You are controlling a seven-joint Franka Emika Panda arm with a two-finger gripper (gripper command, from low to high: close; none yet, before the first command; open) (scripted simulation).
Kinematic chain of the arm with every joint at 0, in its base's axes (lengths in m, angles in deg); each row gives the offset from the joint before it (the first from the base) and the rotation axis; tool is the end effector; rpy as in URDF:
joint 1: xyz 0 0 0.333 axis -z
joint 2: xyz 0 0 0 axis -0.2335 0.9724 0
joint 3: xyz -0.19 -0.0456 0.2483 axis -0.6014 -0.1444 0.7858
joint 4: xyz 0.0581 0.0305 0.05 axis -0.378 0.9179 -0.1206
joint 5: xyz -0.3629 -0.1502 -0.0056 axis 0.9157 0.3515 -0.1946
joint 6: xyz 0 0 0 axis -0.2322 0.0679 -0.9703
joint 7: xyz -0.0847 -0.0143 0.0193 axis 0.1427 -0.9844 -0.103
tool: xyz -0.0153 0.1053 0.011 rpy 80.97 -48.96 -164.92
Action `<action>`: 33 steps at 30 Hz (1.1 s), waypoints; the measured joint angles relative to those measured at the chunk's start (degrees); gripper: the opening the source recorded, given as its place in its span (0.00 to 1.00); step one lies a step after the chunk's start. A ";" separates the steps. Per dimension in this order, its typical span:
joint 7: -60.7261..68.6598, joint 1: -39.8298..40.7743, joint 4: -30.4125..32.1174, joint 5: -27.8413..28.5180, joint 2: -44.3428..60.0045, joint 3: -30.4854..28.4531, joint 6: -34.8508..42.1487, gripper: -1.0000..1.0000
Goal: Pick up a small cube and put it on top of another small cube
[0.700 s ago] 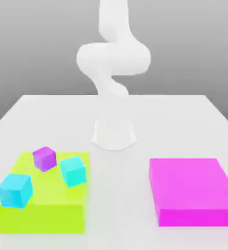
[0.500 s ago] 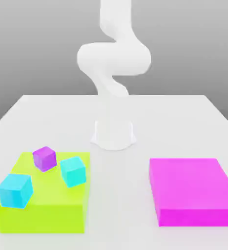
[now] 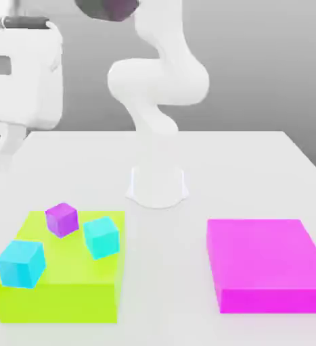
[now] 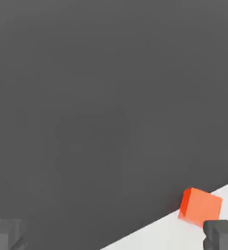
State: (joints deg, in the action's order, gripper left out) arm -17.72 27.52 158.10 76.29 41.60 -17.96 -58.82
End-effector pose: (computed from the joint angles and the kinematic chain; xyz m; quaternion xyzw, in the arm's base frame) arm 0.5516 -0.2081 0.4438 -0.7905 0.5940 -0.1468 0.0282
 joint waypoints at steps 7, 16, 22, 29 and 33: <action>0.51 4.03 -4.35 -4.10 14.66 -1.62 -1.69 0.50; 1.89 10.24 -9.75 -9.80 33.44 -1.23 -6.25 0.50; 2.42 10.68 -10.58 -10.63 36.82 -0.74 -8.66 0.00; 1.72 9.39 -8.44 -9.59 29.80 -2.09 -3.72 0.00; -0.19 6.45 -1.97 -7.07 21.58 -2.83 -2.08 0.00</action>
State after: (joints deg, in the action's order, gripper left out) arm -17.92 33.97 156.13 69.22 63.18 -20.80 -60.89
